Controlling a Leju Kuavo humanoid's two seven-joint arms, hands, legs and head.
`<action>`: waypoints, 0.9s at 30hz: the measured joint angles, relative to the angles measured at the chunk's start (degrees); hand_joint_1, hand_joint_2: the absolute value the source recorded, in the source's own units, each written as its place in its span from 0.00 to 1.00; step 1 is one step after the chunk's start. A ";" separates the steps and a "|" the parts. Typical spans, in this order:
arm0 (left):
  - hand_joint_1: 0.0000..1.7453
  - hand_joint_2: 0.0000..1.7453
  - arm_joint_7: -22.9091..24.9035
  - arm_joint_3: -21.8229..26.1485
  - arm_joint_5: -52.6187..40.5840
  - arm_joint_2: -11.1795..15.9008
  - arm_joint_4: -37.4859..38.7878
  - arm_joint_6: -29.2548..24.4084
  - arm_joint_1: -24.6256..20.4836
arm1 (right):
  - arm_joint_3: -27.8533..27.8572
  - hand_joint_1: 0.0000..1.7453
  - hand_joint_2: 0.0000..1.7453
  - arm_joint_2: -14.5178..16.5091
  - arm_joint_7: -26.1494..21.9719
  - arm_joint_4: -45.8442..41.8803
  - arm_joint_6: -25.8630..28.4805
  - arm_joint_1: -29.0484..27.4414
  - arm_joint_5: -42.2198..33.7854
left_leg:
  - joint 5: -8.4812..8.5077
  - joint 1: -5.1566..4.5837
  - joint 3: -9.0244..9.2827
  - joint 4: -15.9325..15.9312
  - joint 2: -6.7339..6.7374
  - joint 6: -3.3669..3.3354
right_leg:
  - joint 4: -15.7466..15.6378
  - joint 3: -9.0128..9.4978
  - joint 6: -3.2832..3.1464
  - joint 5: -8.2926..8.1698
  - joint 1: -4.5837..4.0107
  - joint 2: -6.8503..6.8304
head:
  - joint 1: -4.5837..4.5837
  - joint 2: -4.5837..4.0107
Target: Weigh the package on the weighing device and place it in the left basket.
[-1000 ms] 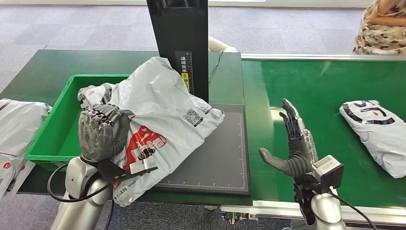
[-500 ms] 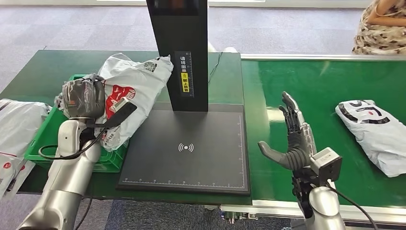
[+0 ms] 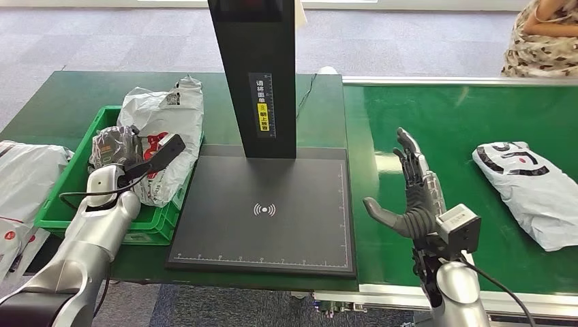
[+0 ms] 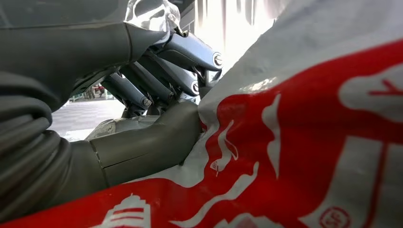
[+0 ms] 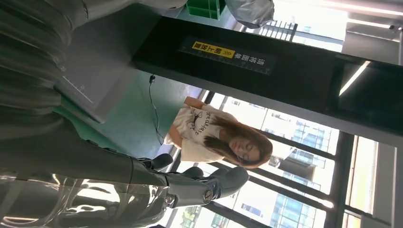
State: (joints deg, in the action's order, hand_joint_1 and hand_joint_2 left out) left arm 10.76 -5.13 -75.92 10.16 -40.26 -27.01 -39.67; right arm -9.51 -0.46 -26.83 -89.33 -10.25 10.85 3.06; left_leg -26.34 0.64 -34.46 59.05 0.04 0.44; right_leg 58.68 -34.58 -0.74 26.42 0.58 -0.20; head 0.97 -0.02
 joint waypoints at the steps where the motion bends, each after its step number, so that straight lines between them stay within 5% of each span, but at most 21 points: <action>1: 1.00 1.00 0.03 0.10 0.43 0.15 0.57 0.32 -0.23 | 0.00 0.00 1.00 0.00 0.09 0.00 0.01 -0.02 0.02 | 0.00 0.00 0.00 0.00 0.00 0.00 | 0.00 0.00 0.00 0.00 0.00 0.00 | 0.00 0.00; 13: 1.00 1.00 -4.11 4.29 8.29 3.05 3.79 1.41 -2.48 | 0.00 0.00 1.00 0.04 1.11 -0.31 -0.05 -0.78 1.04 | 0.00 0.05 0.00 -0.01 0.02 0.01 | 0.02 -0.01 -0.02 0.00 -0.05 0.01 | 0.01 0.00; 21: 0.96 1.00 -5.30 5.61 10.30 3.37 -0.96 5.60 0.43 | 0.11 0.00 1.00 0.04 1.15 -0.66 -0.08 -1.28 1.15 | 0.00 0.05 0.01 -0.01 0.02 0.01 | 0.01 -0.01 -0.02 0.00 -0.05 0.01 | 0.01 0.00; 25: 0.04 1.00 -5.03 5.55 9.51 3.35 -5.85 8.89 2.88 | 0.15 0.00 1.00 0.04 1.14 -0.89 -0.07 -1.85 1.21 | 0.00 0.05 0.00 -0.01 0.02 0.01 | 0.00 -0.02 -0.02 0.00 -0.05 0.01 | 0.01 0.00; 27: 0.00 1.00 -4.65 5.50 8.99 3.34 -8.13 10.02 4.03 | 0.15 0.00 1.00 0.05 1.14 -1.08 -0.08 -2.09 1.29 | -0.01 0.05 0.00 -0.01 0.02 0.01 | -0.01 -0.02 -0.02 0.00 -0.05 0.01 | 0.00 0.00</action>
State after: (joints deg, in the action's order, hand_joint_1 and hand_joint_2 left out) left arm 6.11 0.37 -66.94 13.51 -48.40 -16.98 -35.64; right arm -9.35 -0.41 -25.69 -90.41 -10.33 8.77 4.35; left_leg -26.35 0.69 -34.47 59.04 0.06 0.45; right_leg 58.67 -34.60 -0.76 26.42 0.53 -0.19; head 0.97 -0.02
